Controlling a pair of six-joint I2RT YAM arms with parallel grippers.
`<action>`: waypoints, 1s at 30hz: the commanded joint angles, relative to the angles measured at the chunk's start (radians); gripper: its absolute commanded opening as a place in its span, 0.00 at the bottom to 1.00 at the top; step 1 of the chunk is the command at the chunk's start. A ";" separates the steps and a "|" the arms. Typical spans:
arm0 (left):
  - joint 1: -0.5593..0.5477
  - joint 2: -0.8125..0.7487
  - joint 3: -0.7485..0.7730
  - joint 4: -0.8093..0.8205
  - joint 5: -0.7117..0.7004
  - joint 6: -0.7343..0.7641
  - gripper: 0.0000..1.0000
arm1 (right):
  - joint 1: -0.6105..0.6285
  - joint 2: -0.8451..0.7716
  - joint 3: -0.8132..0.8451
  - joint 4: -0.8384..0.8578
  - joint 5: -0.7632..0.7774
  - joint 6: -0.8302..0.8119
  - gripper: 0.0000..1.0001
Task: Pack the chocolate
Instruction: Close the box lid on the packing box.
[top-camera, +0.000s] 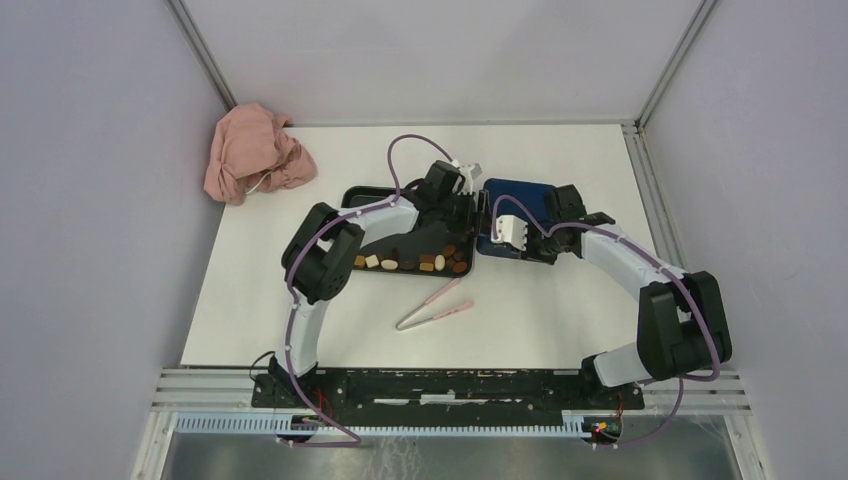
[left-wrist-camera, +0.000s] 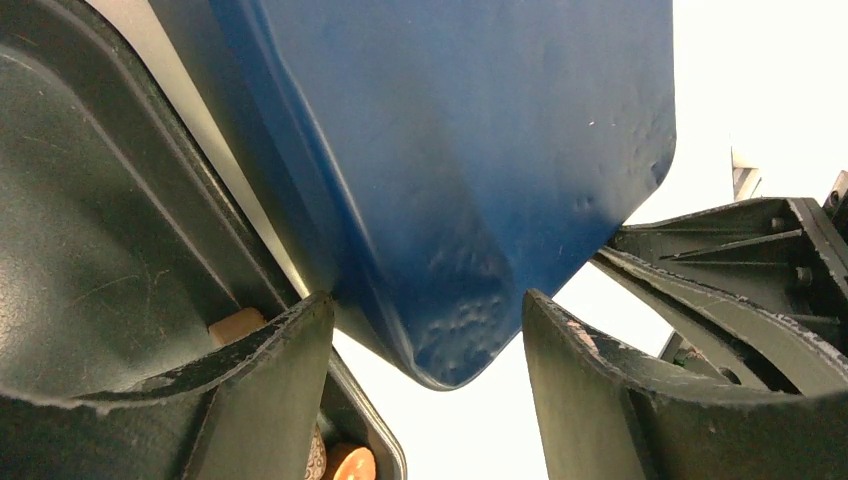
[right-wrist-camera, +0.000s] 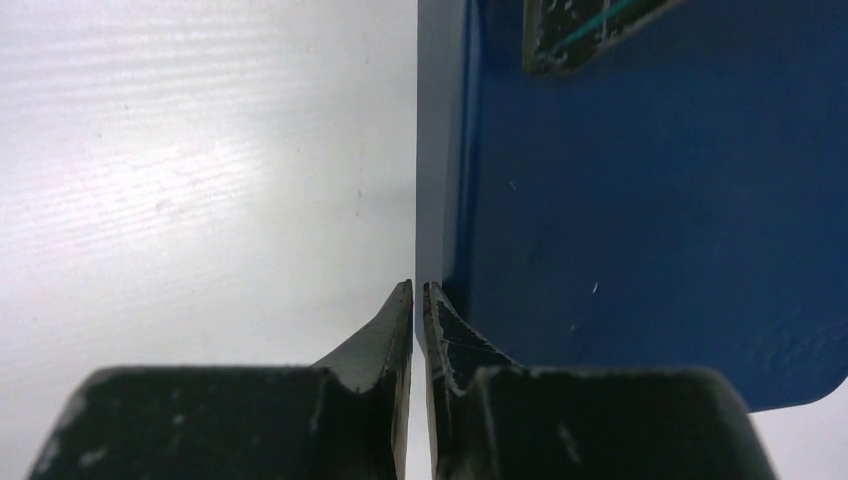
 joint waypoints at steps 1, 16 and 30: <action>0.005 0.031 0.045 -0.046 -0.030 0.029 0.75 | -0.040 0.013 0.050 -0.075 -0.011 -0.066 0.13; 0.014 0.106 0.123 -0.129 -0.039 0.007 0.75 | -0.173 0.057 0.376 -0.116 -0.142 0.110 0.13; 0.018 0.143 0.159 -0.150 -0.023 -0.006 0.75 | -0.192 0.499 0.609 -0.022 0.198 0.286 0.05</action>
